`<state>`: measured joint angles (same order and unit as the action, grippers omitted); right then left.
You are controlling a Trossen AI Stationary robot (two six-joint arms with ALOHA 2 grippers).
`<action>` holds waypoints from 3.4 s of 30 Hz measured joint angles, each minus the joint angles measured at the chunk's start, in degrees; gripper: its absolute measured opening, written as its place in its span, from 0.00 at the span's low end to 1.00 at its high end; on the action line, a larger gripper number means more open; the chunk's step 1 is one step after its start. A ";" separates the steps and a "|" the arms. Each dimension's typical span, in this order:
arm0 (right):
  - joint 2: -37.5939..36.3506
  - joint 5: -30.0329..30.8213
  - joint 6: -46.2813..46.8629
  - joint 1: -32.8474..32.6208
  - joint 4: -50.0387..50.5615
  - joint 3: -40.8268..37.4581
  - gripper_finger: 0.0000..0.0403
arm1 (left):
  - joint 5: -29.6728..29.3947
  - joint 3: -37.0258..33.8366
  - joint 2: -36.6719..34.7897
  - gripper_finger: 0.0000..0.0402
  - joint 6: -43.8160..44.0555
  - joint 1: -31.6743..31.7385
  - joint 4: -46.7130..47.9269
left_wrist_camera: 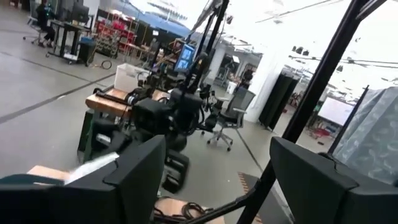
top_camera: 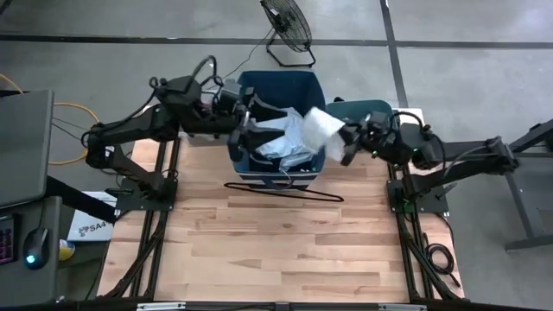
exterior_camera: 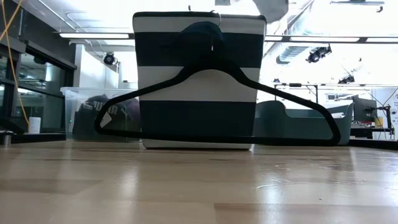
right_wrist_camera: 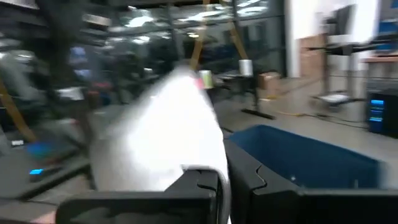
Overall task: Pick & Place Cloths
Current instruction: Put the white sock into the green bin
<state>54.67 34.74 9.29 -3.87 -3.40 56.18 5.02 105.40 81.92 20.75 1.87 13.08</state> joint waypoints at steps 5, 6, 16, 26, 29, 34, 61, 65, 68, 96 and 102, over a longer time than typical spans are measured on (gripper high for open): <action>-4.35 8.12 -0.12 3.40 11.40 0.00 0.01 | -0.02 -0.01 -0.97 0.71 0.04 0.00 0.37; -4.87 9.60 -0.09 4.18 13.97 0.00 0.01 | -0.02 -0.01 -0.95 0.71 0.04 0.00 0.40; -5.22 12.64 9.36 16.25 40.11 0.00 0.01 | -0.09 -0.03 -0.53 0.71 0.09 0.00 0.77; -0.38 -2.08 13.51 35.79 46.92 0.02 0.01 | -0.20 -0.03 -0.56 0.71 0.11 0.00 0.58; 2.94 -6.42 13.46 40.63 47.05 0.02 0.01 | -0.20 -0.03 -0.56 0.71 0.15 0.00 0.92; 8.48 -9.01 11.14 46.56 46.71 0.02 0.01 | -0.19 -0.03 -0.56 0.71 0.52 0.00 0.89; 22.73 -24.64 16.47 58.64 49.53 0.02 0.01 | -0.02 -0.03 -0.56 0.71 2.00 0.00 3.99; 24.58 -24.38 21.78 59.56 47.84 0.02 0.01 | -0.02 -0.03 -0.56 0.71 2.01 0.00 4.19; 25.11 -24.71 25.20 59.95 45.20 0.02 0.01 | -0.04 -0.03 -0.56 0.71 2.12 0.00 4.91; 24.83 -42.11 18.94 60.69 35.64 0.02 0.54 | -0.17 -0.03 -0.21 0.71 3.65 0.00 7.27; 23.99 -40.83 17.54 60.69 35.17 0.02 0.54 | -0.18 -0.03 -0.21 0.71 3.65 -0.01 7.82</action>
<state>78.66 -6.09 26.83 56.82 31.78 56.21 4.84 105.36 81.71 24.40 1.86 20.90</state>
